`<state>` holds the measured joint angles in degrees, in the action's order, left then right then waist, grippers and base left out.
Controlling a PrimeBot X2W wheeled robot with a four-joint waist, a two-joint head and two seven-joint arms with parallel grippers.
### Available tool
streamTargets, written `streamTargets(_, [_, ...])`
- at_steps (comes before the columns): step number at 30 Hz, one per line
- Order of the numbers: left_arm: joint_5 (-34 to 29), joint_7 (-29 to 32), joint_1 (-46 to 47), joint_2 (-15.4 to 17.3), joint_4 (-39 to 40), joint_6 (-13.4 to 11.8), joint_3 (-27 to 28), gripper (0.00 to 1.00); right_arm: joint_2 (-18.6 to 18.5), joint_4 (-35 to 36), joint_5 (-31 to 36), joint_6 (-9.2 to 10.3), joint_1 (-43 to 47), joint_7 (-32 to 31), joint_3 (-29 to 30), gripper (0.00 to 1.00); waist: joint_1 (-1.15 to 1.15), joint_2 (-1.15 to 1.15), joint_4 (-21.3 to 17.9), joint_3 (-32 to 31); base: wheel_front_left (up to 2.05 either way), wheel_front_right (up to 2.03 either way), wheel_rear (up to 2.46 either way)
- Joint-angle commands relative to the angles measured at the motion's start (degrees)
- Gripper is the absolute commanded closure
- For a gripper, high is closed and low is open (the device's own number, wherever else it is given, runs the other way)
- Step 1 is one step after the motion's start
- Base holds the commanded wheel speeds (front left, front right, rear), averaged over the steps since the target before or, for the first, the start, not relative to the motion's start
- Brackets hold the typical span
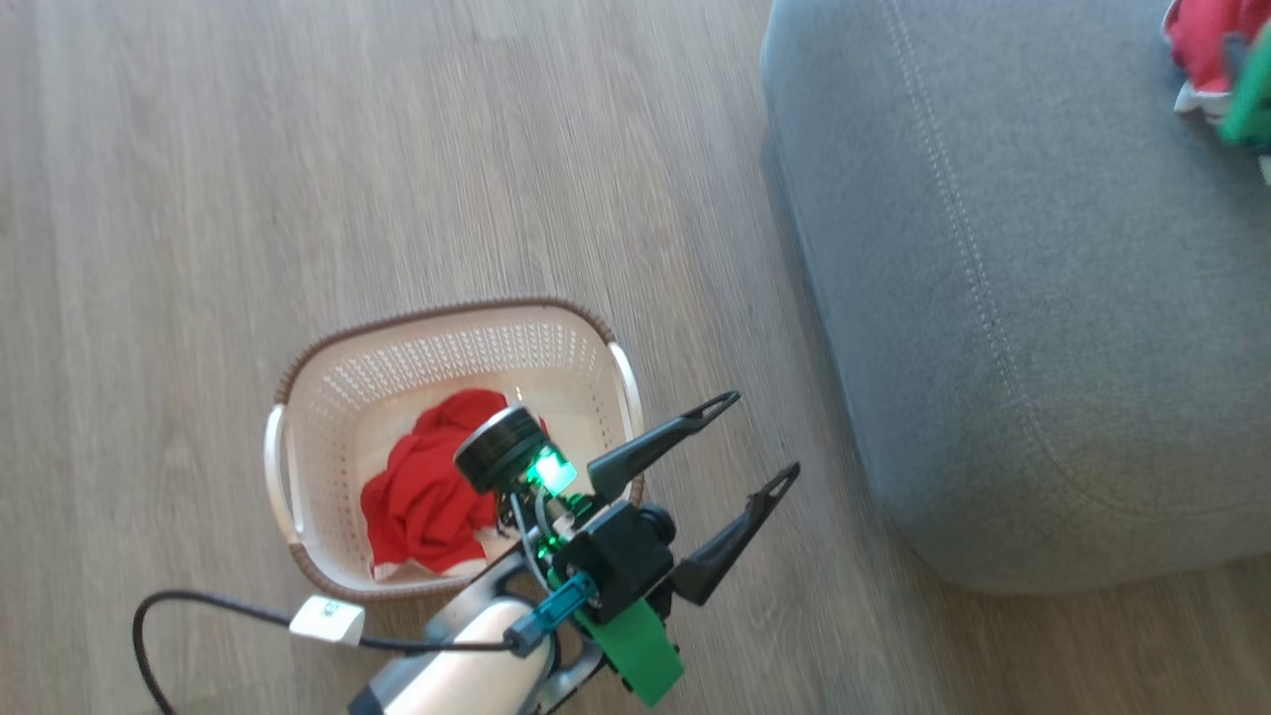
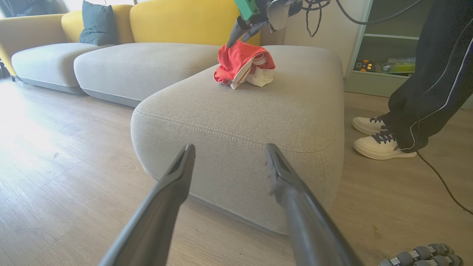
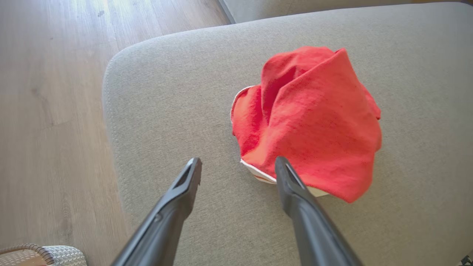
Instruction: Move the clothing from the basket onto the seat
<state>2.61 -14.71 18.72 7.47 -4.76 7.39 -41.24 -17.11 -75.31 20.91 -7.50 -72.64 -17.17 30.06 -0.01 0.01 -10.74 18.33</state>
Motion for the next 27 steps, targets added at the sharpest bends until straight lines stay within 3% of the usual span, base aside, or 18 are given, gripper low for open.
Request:
streamTargets(1, [0.5, -0.3, -0.9, -0.8, 1.3, -0.2, 2.3, 0.00, 1.4, 1.4, -1.5, 0.01, 0.0, 1.3, -2.2, 0.00, 0.01, -0.01, 0.5, -2.6, 0.00, 0.00, 0.00])
streamTargets(6, [0.9, -0.3, -3.7, -1.7, 0.9, -0.3, 5.2, 0.00, 2.9, 1.4, -5.8, 0.01, 0.5, 7.3, -8.5, 0.00, 0.01, -0.01, 0.4, -6.3, 0.00, 0.00, 0.00])
streamTargets(17, [0.9, -0.3, -6.9, -3.4, 0.4, -3.7, 14.8, 0.00, 7.6, 2.8, -20.6, 0.01, 0.5, 21.4, -23.6, 0.00, 0.01, -0.01, 0.7, -11.8, 0.00, 0.00, 0.00])
streamTargets(27, [2.1, -0.3, -7.6, -4.3, 1.5, -5.7, 24.6, 0.00, 4.8, 19.9, -38.4, 0.01, 11.0, 24.7, -38.7, 0.00, 0.01, -0.01, 1.8, -13.8, 0.00, 0.00, 0.00])
